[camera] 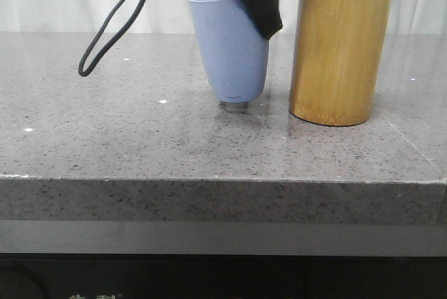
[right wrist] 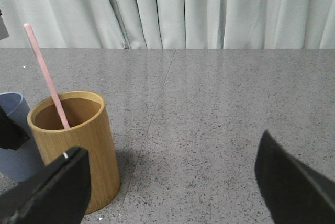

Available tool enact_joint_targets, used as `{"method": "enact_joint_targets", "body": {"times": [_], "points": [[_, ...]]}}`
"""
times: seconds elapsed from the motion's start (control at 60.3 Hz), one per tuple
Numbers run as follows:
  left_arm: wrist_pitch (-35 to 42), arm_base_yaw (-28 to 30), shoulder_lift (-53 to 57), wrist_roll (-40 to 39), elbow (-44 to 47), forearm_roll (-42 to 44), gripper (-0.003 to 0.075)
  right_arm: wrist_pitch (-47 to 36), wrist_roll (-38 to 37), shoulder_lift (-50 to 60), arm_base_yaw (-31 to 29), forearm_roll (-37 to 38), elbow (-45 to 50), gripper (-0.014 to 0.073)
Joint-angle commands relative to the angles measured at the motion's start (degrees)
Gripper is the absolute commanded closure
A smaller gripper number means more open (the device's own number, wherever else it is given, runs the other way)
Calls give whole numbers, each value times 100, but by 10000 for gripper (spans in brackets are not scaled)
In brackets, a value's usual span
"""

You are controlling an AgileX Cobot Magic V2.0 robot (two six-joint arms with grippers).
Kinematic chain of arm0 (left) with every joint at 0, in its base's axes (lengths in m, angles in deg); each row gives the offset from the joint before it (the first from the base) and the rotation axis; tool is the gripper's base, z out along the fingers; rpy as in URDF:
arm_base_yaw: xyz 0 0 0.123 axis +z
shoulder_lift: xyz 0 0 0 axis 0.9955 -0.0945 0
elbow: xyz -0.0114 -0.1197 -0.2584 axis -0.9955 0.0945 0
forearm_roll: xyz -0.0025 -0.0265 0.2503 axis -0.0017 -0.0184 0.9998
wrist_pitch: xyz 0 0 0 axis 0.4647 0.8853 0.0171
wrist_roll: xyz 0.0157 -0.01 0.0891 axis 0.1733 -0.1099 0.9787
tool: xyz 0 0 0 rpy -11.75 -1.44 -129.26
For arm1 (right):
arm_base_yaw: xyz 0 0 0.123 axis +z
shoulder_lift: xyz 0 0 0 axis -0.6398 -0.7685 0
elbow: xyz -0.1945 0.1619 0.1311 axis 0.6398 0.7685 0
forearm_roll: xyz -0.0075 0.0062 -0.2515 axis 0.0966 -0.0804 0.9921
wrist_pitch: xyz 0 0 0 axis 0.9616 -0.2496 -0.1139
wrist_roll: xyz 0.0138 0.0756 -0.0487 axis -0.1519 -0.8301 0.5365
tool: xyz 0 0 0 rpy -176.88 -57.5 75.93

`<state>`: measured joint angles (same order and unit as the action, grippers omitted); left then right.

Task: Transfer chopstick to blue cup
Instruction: 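Carry the blue cup with the left gripper beside the bamboo holder, then set the blue cup down, open the left gripper and withdraw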

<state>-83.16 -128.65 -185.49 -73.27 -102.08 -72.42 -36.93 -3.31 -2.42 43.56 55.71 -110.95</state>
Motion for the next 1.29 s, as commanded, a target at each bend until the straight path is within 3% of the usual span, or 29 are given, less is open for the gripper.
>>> {"method": "enact_joint_targets", "body": {"times": [0.0,0.332,0.597,0.713,0.928,1.011,1.277], "points": [[-96,-49,285,-11,-208,-72,586,-428,18,-60,-5,-15,-194,-50],[-96,-53,422,-11,-296,-94,271,-428,18,-60,-5,-15,-194,-50],[-96,-53,1040,-179,-281,-68,263,-428,18,-60,-5,-15,-194,-50],[-96,-32,1422,-179,-149,301,316,-428,18,-60,-5,-15,-194,-50],[-96,294,2099,-202,471,981,551,-428,18,-60,-5,-15,-194,-50],[-96,733,2377,-363,775,981,619,-428,18,-60,-5,-15,-194,-50],[163,2356,3225,-492,1896,875,737,-428,18,-60,-5,-15,-194,-50]]}}
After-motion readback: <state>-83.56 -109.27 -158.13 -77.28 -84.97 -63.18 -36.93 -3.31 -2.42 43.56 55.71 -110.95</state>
